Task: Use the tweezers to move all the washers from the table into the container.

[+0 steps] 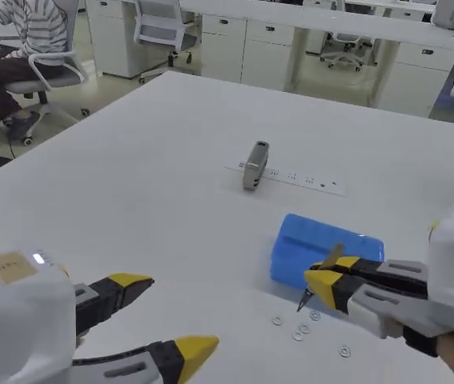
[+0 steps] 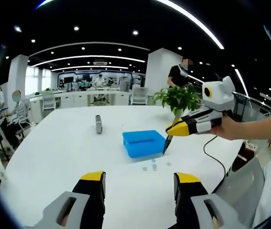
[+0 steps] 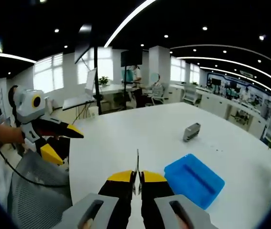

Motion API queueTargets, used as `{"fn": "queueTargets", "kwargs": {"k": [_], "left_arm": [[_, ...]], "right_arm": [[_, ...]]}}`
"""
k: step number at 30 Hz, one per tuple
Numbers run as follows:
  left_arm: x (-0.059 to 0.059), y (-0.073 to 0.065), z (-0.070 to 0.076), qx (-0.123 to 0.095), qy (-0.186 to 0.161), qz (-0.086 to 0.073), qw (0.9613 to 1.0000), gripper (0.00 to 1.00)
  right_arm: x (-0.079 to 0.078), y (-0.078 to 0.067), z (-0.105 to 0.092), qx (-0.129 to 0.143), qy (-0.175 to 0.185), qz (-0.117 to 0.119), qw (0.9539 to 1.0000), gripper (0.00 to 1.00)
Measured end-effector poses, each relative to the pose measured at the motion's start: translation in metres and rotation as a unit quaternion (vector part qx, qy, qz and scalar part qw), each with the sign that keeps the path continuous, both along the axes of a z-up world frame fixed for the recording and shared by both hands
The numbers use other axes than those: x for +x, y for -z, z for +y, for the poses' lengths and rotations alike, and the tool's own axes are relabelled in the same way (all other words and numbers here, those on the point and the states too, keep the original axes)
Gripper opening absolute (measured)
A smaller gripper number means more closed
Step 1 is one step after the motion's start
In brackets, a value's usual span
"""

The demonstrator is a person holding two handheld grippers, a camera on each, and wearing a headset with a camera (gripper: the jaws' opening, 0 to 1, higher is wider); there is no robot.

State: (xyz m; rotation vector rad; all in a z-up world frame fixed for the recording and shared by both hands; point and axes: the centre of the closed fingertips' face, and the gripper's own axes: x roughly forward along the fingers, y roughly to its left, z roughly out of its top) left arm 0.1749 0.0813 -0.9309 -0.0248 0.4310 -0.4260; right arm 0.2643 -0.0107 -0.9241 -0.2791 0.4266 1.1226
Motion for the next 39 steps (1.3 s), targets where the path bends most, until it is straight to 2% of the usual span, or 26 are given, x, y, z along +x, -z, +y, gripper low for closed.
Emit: {"fn": "queueTargets", "kwargs": {"k": [4, 6, 7, 9, 11, 13, 15, 17, 20, 24, 27, 28, 30, 32, 34, 36, 39], "left_arm": [[-0.002, 0.007, 0.002, 0.009, -0.01, -0.004, 0.9999, 0.68], [0.0, 0.009, 0.003, 0.003, -0.019, -0.016, 0.9997, 0.75], [0.001, 0.009, 0.004, 0.002, -0.029, -0.027, 0.9992, 0.81], [0.002, 0.011, 0.006, 0.009, -0.039, -0.035, 0.9986, 0.87], [0.002, 0.011, 0.009, 0.024, -0.047, -0.043, 0.9977, 0.87], [0.003, 0.012, 0.011, 0.027, -0.051, -0.047, 0.9972, 0.89], [0.003, 0.014, 0.013, 0.026, -0.053, -0.043, 0.9973, 0.9], [0.005, 0.013, 0.015, 0.027, -0.059, -0.05, 0.9966, 0.91], [0.007, 0.018, 0.021, 0.034, -0.071, -0.042, 0.996, 0.89], [0.007, 0.02, 0.022, 0.03, -0.073, -0.044, 0.9959, 0.89], [0.005, 0.031, 0.023, 0.045, -0.068, -0.023, 0.9964, 0.88], [0.005, 0.031, 0.023, 0.053, -0.068, -0.022, 0.996, 0.88], [0.005, 0.03, 0.022, 0.056, -0.066, -0.028, 0.9959, 0.88], [0.005, 0.031, 0.022, 0.061, -0.065, -0.025, 0.9957, 0.88], [0.004, 0.032, 0.022, 0.063, -0.066, -0.022, 0.9956, 0.87], [0.005, 0.029, 0.022, 0.064, -0.068, -0.031, 0.9951, 0.87], [0.005, 0.03, 0.023, 0.065, -0.069, -0.029, 0.9951, 0.88]], "right_arm": [[0.007, 0.01, 0.001, -0.002, 0.008, 0.002, 1.0, 0.02], [0.011, 0.015, 0.003, -0.001, 0.012, 0.007, 0.9999, 0.02], [0.014, 0.017, 0.003, 0.001, 0.016, 0.012, 0.9998, 0.02], [0.018, 0.021, 0.005, -0.001, 0.021, 0.012, 0.9997, 0.02], [0.023, 0.025, 0.007, 0.0, 0.026, 0.015, 0.9995, 0.02], [0.028, 0.029, 0.008, 0.001, 0.036, 0.019, 0.9992, 0.02], [0.032, 0.032, 0.01, 0.002, 0.044, 0.019, 0.9989, 0.02], [0.037, 0.036, 0.011, 0.007, 0.054, 0.024, 0.9983, 0.02], [0.046, 0.046, 0.008, 0.009, 0.072, 0.036, 0.9967, 0.02], [0.051, 0.053, 0.007, 0.01, 0.082, 0.042, 0.9957, 0.02], [0.05, 0.059, 0.008, 0.003, 0.082, 0.049, 0.9954, 0.02], [0.05, 0.061, 0.008, 0.001, 0.082, 0.049, 0.9954, 0.02], [0.049, 0.063, 0.007, -0.002, 0.083, 0.048, 0.9954, 0.02], [0.048, 0.066, 0.008, -0.005, 0.082, 0.05, 0.9953, 0.02], [0.048, 0.068, 0.009, -0.01, 0.082, 0.046, 0.9955, 0.02], [0.048, 0.069, 0.01, -0.008, 0.084, 0.048, 0.9953, 0.02], [0.048, 0.069, 0.011, -0.006, 0.086, 0.045, 0.9952, 0.03]]}}
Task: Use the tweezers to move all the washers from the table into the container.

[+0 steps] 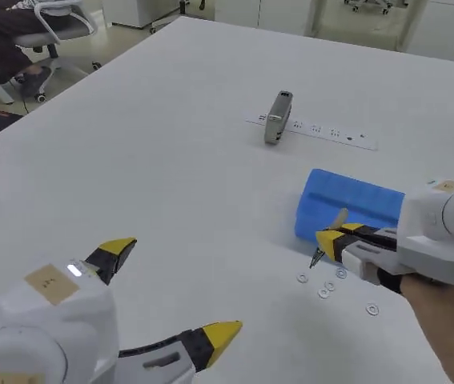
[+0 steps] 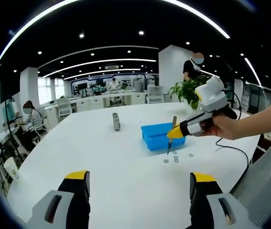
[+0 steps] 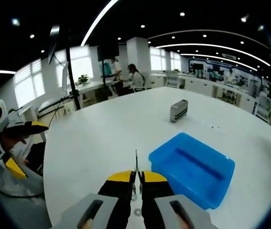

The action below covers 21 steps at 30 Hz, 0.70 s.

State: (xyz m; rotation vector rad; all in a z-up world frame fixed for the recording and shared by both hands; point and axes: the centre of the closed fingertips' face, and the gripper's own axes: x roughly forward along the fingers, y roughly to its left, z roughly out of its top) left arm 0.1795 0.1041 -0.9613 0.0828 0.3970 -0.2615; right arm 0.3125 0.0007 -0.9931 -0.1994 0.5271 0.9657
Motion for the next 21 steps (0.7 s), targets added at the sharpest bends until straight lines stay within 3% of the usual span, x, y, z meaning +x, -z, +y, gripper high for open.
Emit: {"fn": "queueTargets", "kwargs": {"k": [5, 21], "left_arm": [[0.0, 0.002, -0.001, 0.013, 0.003, 0.004, 0.9999, 0.9], [-0.001, 0.005, -0.003, 0.013, 0.008, 0.013, 0.9998, 0.89]], "right_arm": [[0.0, 0.001, 0.0, 0.0, 0.001, 0.001, 1.0, 0.03], [-0.003, 0.016, 0.006, -0.011, -0.013, 0.011, 0.9998, 0.03]]}}
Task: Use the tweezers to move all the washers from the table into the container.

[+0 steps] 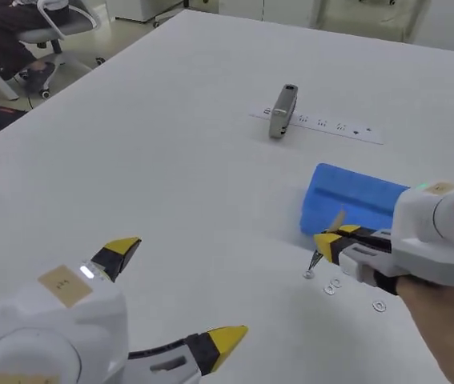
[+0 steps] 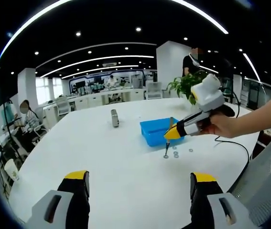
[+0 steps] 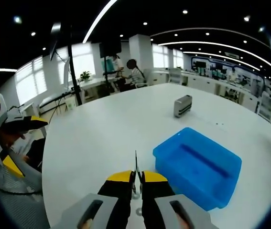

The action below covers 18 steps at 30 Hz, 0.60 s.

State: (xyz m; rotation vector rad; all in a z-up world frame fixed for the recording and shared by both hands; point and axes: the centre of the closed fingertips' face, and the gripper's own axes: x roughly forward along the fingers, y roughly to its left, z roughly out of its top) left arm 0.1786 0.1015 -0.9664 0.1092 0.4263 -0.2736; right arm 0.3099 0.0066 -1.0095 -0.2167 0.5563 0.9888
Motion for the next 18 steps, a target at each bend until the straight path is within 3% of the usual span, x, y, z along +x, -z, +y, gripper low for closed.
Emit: {"fn": "queueTargets", "kwargs": {"k": [8, 18], "left_arm": [[-0.0001, 0.0026, 0.0014, 0.006, 0.0, 0.005, 1.0, 0.89], [-0.0008, 0.0061, 0.0013, 0.012, 0.004, 0.012, 0.9998, 0.88]], "right_arm": [[0.002, 0.0069, -0.0017, 0.001, 0.002, 0.006, 1.0, 0.03], [-0.0001, 0.0078, -0.0041, -0.017, -0.012, -0.019, 0.9996, 0.03]]}}
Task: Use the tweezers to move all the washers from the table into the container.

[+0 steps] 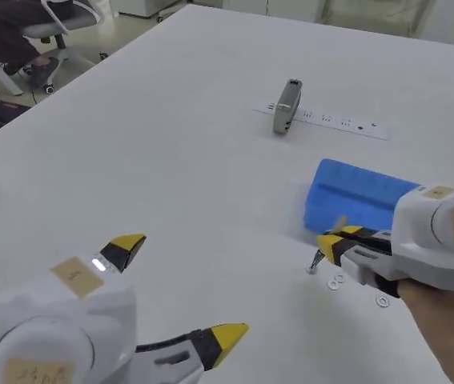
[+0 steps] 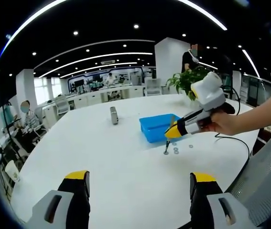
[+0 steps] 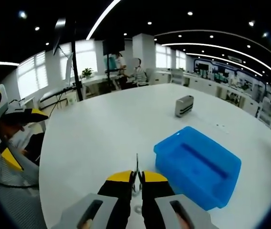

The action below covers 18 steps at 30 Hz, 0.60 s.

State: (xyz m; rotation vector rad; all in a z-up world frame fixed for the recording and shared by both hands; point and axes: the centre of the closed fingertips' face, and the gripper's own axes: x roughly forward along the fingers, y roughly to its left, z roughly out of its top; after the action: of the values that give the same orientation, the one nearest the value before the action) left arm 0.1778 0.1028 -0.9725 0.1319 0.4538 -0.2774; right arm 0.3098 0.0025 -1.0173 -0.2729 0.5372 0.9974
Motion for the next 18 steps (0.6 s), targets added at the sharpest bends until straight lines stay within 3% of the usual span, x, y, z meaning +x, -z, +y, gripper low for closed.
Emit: {"fn": "queueTargets", "kwargs": {"k": [8, 18], "left_arm": [[-0.0002, 0.0011, 0.0014, 0.001, -0.002, 0.001, 1.0, 0.88], [-0.0003, 0.0012, 0.0024, 0.0, -0.002, 0.001, 1.0, 0.87]], "right_arm": [[-0.0029, 0.0005, -0.0008, -0.014, -0.018, -0.014, 0.9996, 0.02], [-0.0038, 0.0016, -0.0018, -0.025, -0.026, -0.008, 0.9993, 0.01]]}}
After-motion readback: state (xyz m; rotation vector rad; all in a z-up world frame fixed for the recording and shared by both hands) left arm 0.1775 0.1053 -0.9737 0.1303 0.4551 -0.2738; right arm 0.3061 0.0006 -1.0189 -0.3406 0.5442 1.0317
